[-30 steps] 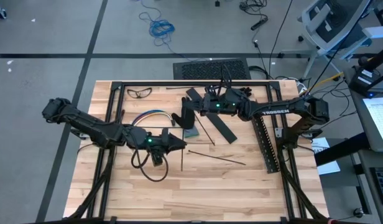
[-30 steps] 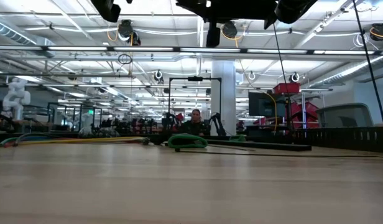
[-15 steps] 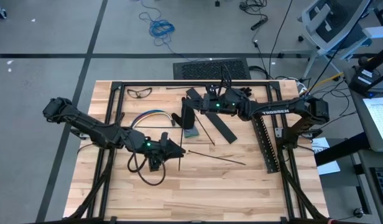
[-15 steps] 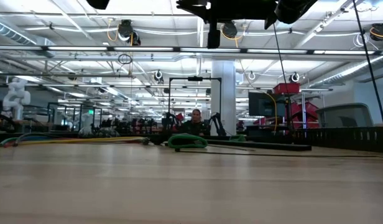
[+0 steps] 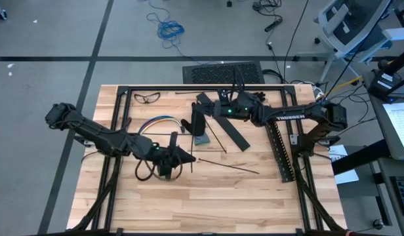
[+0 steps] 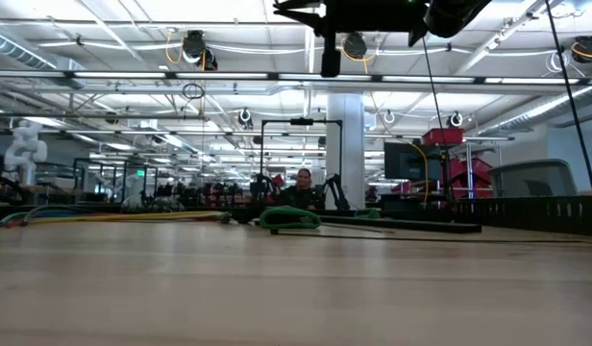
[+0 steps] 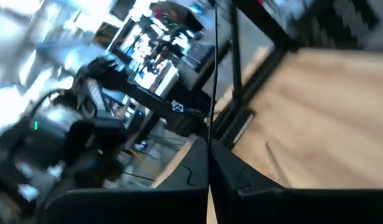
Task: Ziptie cables
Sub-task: Wrap the black zip tie on the cable
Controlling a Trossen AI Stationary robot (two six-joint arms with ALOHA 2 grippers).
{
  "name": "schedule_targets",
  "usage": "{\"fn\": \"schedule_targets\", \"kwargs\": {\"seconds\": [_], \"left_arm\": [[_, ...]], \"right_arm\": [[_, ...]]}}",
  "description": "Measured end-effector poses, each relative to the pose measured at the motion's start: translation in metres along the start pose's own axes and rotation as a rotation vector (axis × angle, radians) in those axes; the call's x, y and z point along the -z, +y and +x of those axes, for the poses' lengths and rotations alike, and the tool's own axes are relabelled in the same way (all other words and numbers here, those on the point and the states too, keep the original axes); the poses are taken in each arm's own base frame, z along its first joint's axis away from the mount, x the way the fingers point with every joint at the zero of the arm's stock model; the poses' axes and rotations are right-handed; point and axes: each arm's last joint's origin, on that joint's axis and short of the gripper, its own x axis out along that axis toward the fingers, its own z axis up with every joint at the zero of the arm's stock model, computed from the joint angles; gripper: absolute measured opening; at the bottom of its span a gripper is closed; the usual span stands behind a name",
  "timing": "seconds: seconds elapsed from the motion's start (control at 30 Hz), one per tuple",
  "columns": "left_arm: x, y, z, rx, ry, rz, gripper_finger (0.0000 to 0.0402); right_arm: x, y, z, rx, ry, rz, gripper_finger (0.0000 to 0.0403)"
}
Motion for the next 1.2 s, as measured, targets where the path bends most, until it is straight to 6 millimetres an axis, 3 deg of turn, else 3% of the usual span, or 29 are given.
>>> {"fn": "schedule_targets", "kwargs": {"seconds": [0.2, 0.5, 0.93, 1.2], "left_arm": [[0.003, 0.014, 0.001, -0.066, -0.066, -0.501, 0.0002], [0.026, 0.025, 0.004, -0.143, -0.042, -1.244, 0.0001], [0.037, 0.03, 0.002, -0.323, -0.048, -1.63, 0.0], [0.049, 0.031, 0.002, -0.307, -0.002, -1.811, 0.0]], "right_arm": [[-0.004, -0.005, -0.001, 0.004, 0.041, -0.276, 0.0], [0.013, -0.01, -0.001, 0.045, 0.171, -0.715, 0.0], [0.006, -0.015, -0.002, 0.089, 0.147, -1.042, 0.0], [0.004, -0.013, -0.001, 0.07, 0.133, -1.12, 0.0]]}}
